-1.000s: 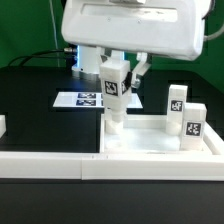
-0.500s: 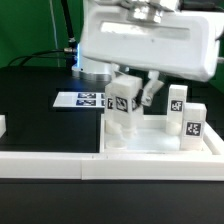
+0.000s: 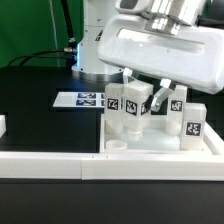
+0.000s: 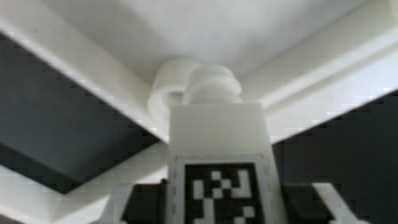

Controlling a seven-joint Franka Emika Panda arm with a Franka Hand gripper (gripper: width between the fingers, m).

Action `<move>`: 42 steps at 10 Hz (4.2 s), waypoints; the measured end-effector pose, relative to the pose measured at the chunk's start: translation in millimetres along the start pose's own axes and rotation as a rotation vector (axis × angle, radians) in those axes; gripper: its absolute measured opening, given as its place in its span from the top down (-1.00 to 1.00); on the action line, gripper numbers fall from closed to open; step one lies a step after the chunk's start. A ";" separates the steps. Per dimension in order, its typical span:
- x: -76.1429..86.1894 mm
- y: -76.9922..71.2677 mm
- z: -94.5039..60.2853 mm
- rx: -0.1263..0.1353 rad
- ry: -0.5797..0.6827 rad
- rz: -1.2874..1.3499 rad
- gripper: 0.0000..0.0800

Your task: Assemble square table

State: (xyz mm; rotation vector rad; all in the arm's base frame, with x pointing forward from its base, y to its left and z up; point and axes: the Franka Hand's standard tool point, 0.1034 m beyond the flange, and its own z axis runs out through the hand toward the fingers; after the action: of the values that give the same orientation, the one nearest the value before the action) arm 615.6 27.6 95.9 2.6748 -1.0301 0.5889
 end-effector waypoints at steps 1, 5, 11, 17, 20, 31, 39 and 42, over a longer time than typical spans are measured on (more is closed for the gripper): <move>6.7 0.8 -3.2 0.015 0.003 0.005 0.28; 14.6 6.4 4.2 0.018 0.017 0.005 0.28; 7.4 13.8 19.6 -0.008 0.024 -0.016 0.28; 0.8 7.3 28.9 0.017 0.071 -0.033 0.28; 0.4 7.5 29.0 0.025 0.077 -0.016 0.28; 22.1 14.0 18.1 0.057 0.055 -0.049 -0.62; 42.4 37.1 3.6 0.125 -0.491 0.067 -0.62; 19.1 20.6 17.4 0.081 -0.489 0.088 -0.62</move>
Offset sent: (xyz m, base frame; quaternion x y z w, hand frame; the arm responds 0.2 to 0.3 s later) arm 0.0097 -0.0095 -0.0050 0.0264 0.0253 0.0128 0.9992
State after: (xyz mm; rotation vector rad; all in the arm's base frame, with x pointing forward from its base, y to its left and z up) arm 619.5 -4.7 89.9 2.9307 -1.2661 -0.0242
